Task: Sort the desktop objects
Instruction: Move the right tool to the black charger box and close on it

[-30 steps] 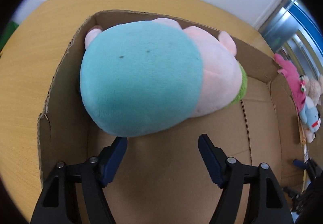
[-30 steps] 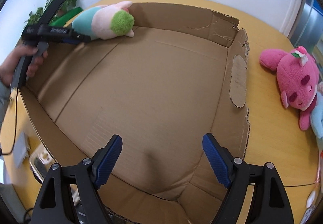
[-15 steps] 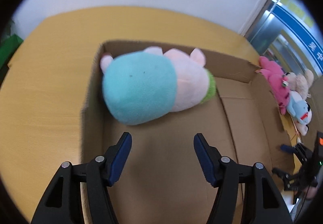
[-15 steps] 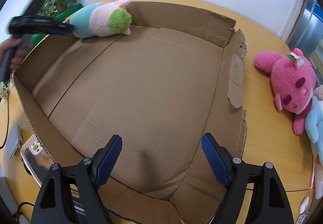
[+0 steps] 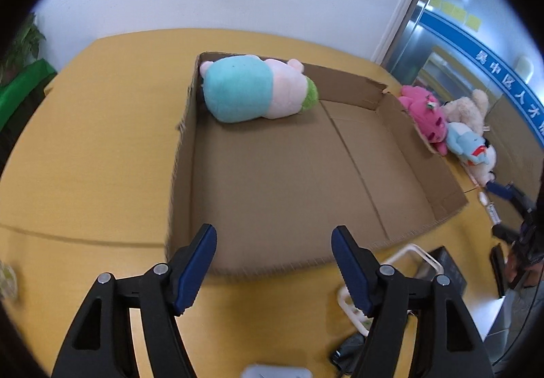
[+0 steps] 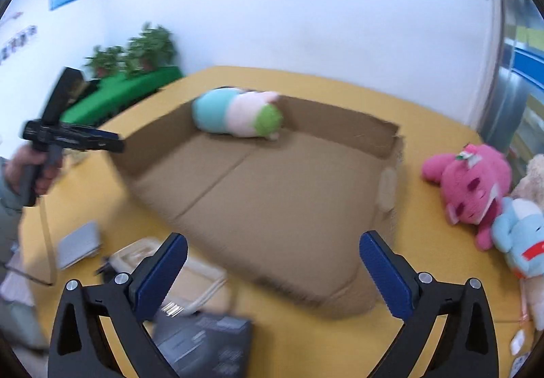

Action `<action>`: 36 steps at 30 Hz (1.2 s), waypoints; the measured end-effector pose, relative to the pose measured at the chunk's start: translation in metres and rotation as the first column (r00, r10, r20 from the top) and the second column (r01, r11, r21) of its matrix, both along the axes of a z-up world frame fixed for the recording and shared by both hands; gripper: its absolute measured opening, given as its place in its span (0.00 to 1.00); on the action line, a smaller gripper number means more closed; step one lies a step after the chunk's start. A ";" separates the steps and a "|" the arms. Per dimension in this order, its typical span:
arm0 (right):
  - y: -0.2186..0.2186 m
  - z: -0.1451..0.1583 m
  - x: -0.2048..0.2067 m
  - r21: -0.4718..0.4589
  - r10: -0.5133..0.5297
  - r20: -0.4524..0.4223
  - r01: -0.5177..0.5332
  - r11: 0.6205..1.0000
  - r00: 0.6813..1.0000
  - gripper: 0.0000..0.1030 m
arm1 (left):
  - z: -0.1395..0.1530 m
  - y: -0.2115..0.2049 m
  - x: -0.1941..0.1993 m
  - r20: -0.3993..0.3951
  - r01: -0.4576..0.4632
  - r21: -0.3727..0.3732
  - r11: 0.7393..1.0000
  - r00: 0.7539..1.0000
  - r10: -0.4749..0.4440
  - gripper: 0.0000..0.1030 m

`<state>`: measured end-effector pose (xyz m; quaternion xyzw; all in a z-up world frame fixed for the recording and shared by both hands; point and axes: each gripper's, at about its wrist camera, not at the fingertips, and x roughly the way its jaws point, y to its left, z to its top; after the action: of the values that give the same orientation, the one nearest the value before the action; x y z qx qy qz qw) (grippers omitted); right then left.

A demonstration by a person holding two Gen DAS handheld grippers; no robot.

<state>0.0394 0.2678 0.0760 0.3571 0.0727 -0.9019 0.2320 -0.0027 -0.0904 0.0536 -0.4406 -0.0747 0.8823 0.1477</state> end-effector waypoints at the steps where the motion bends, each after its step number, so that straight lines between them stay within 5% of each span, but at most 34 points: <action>1: 0.000 -0.003 0.007 -0.013 0.016 0.020 -0.016 1.000 1.000 1.00 | -0.001 0.002 0.010 -0.005 0.008 0.020 1.000 1.000 -0.007 0.68; 7: 0.001 -0.055 0.037 -0.133 0.049 0.223 -0.020 0.991 0.973 1.00 | -0.015 0.025 0.047 0.006 0.069 0.047 0.997 0.998 -0.069 0.68; 15: -0.025 -0.069 0.020 -0.140 0.008 0.273 0.032 0.990 0.962 0.99 | -0.043 0.041 0.066 0.105 0.052 0.089 0.995 0.993 -0.062 0.68; 22: -0.024 -0.100 0.054 -0.097 0.012 0.335 0.022 0.995 0.942 1.00 | -0.047 0.063 0.089 0.104 0.139 0.135 0.981 0.983 -0.153 0.68; 28: -0.018 -0.105 0.094 -0.146 0.109 0.356 -0.060 0.987 0.928 0.99 | -0.053 0.117 0.098 0.096 0.309 0.227 0.924 0.937 -0.337 0.68; 36: -0.007 -0.105 0.088 -0.089 0.031 0.275 -0.007 0.996 0.961 0.99 | -0.079 0.188 0.056 0.147 0.433 0.259 0.864 0.866 -0.478 0.68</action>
<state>0.1279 0.2610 -0.0287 0.4683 0.0035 -0.8433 0.2639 0.0537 0.0977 -0.0252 -0.5157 -0.0789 0.7580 0.3914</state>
